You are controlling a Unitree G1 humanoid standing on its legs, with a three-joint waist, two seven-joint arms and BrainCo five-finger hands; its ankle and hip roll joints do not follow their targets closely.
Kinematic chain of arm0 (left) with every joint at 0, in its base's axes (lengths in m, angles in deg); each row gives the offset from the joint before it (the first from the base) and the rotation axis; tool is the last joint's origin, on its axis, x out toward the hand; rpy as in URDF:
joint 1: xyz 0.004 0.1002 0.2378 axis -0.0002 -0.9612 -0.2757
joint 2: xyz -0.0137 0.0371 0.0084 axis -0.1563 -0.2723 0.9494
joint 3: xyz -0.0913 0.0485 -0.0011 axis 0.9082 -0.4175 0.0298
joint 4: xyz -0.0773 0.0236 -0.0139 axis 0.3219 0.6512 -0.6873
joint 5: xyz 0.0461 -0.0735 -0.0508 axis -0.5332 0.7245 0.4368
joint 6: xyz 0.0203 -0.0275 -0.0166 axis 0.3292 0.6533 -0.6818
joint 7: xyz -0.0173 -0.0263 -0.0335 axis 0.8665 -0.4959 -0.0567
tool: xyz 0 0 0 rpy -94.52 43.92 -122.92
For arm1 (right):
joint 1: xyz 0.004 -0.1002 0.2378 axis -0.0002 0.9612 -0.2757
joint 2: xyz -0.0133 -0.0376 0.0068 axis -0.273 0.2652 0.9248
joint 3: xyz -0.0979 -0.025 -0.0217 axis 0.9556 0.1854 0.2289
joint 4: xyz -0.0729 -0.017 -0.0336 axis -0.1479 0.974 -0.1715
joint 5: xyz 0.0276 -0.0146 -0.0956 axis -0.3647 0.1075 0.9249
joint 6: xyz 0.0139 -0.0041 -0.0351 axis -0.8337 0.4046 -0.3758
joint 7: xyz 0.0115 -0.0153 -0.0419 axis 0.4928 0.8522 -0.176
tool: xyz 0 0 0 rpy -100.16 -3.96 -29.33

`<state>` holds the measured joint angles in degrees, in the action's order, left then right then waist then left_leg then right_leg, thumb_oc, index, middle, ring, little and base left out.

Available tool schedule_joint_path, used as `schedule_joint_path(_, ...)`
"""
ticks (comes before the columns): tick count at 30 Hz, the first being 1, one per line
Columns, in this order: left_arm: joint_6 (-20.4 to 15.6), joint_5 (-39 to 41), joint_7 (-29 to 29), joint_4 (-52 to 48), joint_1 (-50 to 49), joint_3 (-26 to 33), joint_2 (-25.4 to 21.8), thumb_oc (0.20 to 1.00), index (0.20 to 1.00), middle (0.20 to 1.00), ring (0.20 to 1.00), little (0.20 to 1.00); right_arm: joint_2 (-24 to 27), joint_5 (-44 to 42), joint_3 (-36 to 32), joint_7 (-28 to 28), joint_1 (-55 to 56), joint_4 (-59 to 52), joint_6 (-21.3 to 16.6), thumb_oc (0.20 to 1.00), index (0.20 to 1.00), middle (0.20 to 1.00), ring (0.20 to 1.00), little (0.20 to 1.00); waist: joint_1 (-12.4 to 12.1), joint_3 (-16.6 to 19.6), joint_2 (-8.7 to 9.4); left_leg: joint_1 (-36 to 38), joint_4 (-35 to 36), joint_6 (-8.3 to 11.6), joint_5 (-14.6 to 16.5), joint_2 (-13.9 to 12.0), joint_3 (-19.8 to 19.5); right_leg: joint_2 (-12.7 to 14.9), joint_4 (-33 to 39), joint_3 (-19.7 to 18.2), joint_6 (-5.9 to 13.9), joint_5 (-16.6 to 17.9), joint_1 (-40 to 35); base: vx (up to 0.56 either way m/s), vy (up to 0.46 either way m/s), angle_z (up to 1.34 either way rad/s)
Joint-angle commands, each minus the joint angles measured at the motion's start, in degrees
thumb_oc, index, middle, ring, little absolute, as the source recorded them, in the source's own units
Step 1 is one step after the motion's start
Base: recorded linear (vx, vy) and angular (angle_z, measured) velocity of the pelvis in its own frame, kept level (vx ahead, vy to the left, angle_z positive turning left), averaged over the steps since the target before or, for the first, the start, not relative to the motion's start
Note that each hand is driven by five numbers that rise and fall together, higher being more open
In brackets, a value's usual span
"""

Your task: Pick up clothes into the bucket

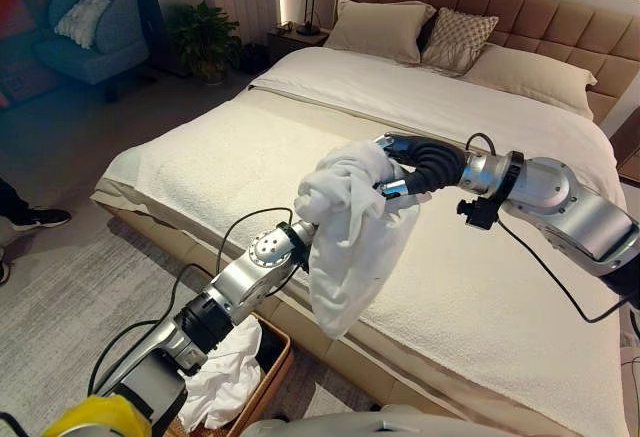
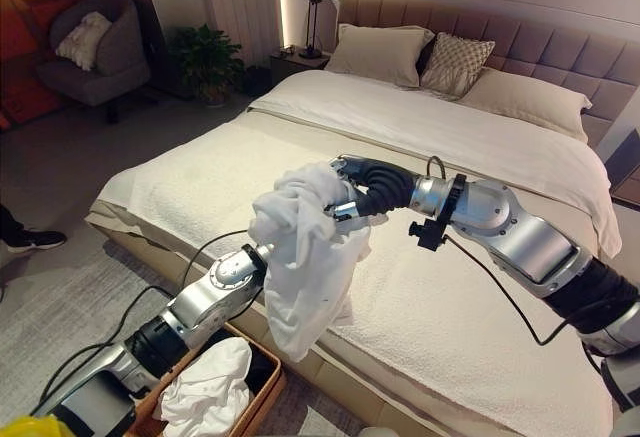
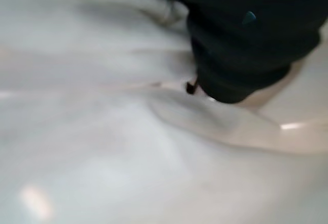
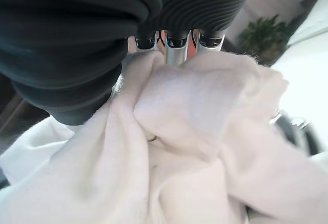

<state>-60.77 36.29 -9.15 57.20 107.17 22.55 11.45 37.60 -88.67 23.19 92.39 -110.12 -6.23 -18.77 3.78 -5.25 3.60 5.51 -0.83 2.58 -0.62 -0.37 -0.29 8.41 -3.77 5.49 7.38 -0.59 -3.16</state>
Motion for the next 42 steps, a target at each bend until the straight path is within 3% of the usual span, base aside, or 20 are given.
schedule_joint_path(1,-2.33,1.67,-0.86,0.25,-2.44,3.72,-1.49,0.200,0.200,0.200,0.200,0.200,-0.02,3.52,-6.47,-3.50,1.36,2.28,-2.69,0.200,0.200,0.200,0.200,0.200,-0.19,2.72,1.20,-3.32,-4.98,1.08,5.04,0.03,-0.87,1.83,-1.26,2.60,2.02,-0.68,-0.22,0.00,0.000,0.00)
schedule_joint_path(13,-2.56,1.81,-0.73,-0.77,-12.48,14.34,-6.28,0.200,0.200,0.200,0.200,0.200,1.91,11.56,-19.07,-6.47,12.50,9.42,-2.11,0.200,0.200,0.200,0.200,0.200,-0.71,2.53,1.12,-3.37,-4.70,1.04,5.06,0.11,-1.05,1.76,-1.25,2.92,1.96,-0.84,-0.12,0.00,0.000,0.00)
schedule_joint_path(14,-2.55,1.81,-0.73,-0.80,-12.50,14.31,-6.30,0.360,0.360,0.360,0.360,0.360,1.90,11.57,-19.15,-6.46,12.59,9.38,-2.11,0.200,0.200,0.200,0.200,0.200,-0.73,2.54,1.14,-3.36,-4.69,1.04,5.06,0.11,-1.05,1.76,-1.25,2.92,1.96,-0.84,-0.12,0.00,0.000,0.00)
schedule_joint_path(15,-2.61,1.39,-0.48,-0.94,-13.85,15.92,-6.51,1.000,1.000,1.000,1.000,1.000,2.21,13.30,-20.37,-6.59,13.70,10.35,-1.94,0.200,0.200,0.200,0.200,0.200,-0.77,2.49,1.15,-3.37,-4.68,1.01,5.05,0.11,-1.12,1.74,-1.29,2.97,1.94,-0.90,-0.08,0.00,0.000,0.00)
schedule_joint_path(29,-2.84,-0.18,0.63,-0.59,-16.76,20.17,-4.76,1.000,1.000,1.000,1.000,1.000,2.17,21.21,-21.43,-6.36,15.17,14.00,-1.14,0.200,0.200,0.200,0.200,0.200,-0.89,2.32,1.07,-3.23,-4.73,1.01,5.15,-0.03,-1.03,1.70,-1.20,2.84,1.86,-1.10,-0.15,0.00,-0.001,0.02)
schedule_joint_path(31,-2.87,0.03,0.62,-0.63,-16.79,20.22,-4.56,0.724,0.724,0.724,0.724,0.724,2.00,21.33,-21.38,-6.40,14.98,13.99,-1.17,0.200,0.200,0.200,0.200,0.200,-0.88,2.27,1.02,-3.22,-4.73,1.01,5.16,-0.05,-0.99,1.70,-1.19,2.81,1.86,-1.11,-0.15,0.00,0.000,0.00)
schedule_joint_path(32,-2.90,0.40,0.65,-0.52,-16.92,20.12,-4.12,0.357,0.357,0.357,0.357,0.357,1.48,21.07,-21.26,-6.53,14.99,14.09,-1.21,0.200,0.200,0.200,0.200,0.200,-0.88,2.25,0.99,-3.20,-4.69,0.96,5.18,-0.03,-1.01,1.68,-1.17,2.75,1.83,-1.13,-0.16,0.00,0.000,0.00)
schedule_joint_path(33,-2.82,0.64,0.60,-0.23,-17.25,19.92,-3.18,0.200,0.200,0.200,0.200,0.200,0.41,20.72,-20.96,-6.48,14.94,14.30,-1.22,0.200,0.200,0.200,0.200,0.200,-0.91,2.16,0.96,-3.24,-4.71,0.91,5.23,-0.01,-1.06,1.67,-1.17,2.67,1.77,-1.16,-0.09,0.00,0.000,0.00)
schedule_joint_path(34,-2.82,0.64,0.60,-0.23,-17.26,19.92,-3.18,0.200,0.200,0.200,0.200,0.200,0.41,20.72,-20.95,-6.48,14.93,14.31,-1.22,0.200,0.200,0.200,0.200,0.200,-0.91,2.16,0.96,-3.24,-4.71,0.91,5.23,-0.01,-1.05,1.67,-1.17,2.67,1.77,-1.16,-0.08,0.00,0.000,0.00)
schedule_joint_path(36,-2.91,0.40,0.61,-0.34,-17.55,19.89,-2.81,0.297,0.297,0.297,0.297,0.297,-0.37,19.59,-21.00,-6.24,15.19,14.21,-1.34,0.200,0.200,0.200,0.200,0.200,-0.95,2.08,0.94,-3.33,-4.82,0.86,5.25,0.04,-1.03,1.63,-1.20,2.64,1.76,-1.16,-0.05,0.00,0.000,0.00)
schedule_joint_path(37,-2.88,0.17,0.61,-0.27,-17.69,19.85,-2.72,0.602,0.602,0.602,0.602,0.602,-0.61,19.07,-21.00,-6.12,15.23,14.18,-1.30,0.200,0.200,0.200,0.200,0.200,-1.00,1.99,0.94,-3.38,-4.90,0.86,5.24,0.05,-1.04,1.64,-1.25,2.70,1.73,-1.19,-0.07,0.00,0.000,0.00)
schedule_joint_path(38,-2.94,-0.07,0.61,-0.39,-17.75,19.94,-2.73,1.000,1.000,1.000,1.000,1.000,-0.86,18.82,-21.02,-6.08,15.29,14.11,-1.37,0.200,0.200,0.200,0.200,0.200,-1.03,1.97,0.96,-3.39,-4.88,0.86,5.24,0.04,-1.06,1.64,-1.21,2.72,1.73,-1.19,-0.07,0.00,0.000,0.00)
schedule_joint_path(42,-3.01,-0.18,0.65,-0.87,-17.87,19.95,-2.75,1.000,1.000,1.000,1.000,1.000,-1.17,18.76,-21.22,-6.31,15.06,13.73,-1.61,0.200,0.200,0.200,0.200,0.200,-1.05,1.83,1.01,-3.67,-4.96,0.90,5.19,0.05,-0.98,1.71,-1.22,2.80,1.78,-1.15,0.09,0.00,0.000,0.00)
